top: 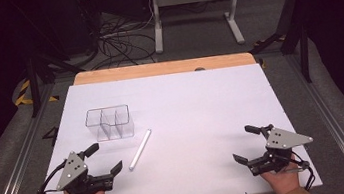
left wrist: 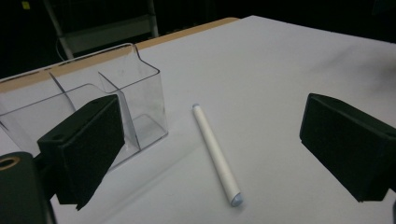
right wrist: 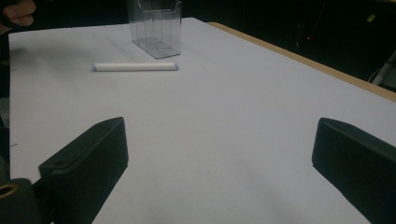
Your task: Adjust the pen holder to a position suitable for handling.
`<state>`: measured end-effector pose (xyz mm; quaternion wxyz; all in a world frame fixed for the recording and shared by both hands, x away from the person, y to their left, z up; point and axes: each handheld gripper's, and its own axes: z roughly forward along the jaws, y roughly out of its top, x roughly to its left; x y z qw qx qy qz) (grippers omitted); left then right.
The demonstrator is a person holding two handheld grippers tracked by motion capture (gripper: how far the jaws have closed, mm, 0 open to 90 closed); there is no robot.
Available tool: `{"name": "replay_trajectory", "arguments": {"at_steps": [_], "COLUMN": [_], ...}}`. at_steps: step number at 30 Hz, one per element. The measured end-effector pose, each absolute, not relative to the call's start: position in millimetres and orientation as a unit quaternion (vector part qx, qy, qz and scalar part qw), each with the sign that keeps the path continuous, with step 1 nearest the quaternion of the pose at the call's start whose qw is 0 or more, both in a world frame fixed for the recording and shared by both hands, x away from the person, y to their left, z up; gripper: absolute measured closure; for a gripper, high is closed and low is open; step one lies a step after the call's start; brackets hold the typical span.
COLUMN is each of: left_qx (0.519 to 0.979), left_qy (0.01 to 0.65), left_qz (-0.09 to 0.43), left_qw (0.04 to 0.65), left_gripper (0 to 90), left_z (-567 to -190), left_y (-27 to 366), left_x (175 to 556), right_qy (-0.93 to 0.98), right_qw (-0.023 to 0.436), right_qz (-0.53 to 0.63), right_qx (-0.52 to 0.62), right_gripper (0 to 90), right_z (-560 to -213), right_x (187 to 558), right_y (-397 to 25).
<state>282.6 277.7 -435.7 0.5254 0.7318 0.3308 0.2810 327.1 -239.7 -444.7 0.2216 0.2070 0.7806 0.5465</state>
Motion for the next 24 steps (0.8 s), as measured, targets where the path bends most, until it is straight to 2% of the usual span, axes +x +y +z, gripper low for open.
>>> {"name": "replay_trajectory", "arguments": {"at_steps": [12, 18, 24], "left_qx": [0.737, 0.739, 0.737], "left_qy": [0.327, 0.328, 0.328], "left_qz": [0.283, 0.266, 0.272], "left_qw": [0.519, 0.524, 0.525], "left_gripper": [10.5, 10.6, 10.8], "left_z": [-430, -428, -418], "left_y": [276, 275, 275], "left_x": [284, 286, 289], "right_qy": [0.780, 0.781, 0.783], "right_qw": [0.198, 0.198, 0.197], "right_qz": [0.553, 0.551, 0.550], "right_qx": [0.215, 0.216, 0.214], "right_gripper": [6.1, 6.4, 6.9], "right_z": [-447, -448, -449], "right_x": [326, 326, 327], "right_y": [-239, -240, -239]}}
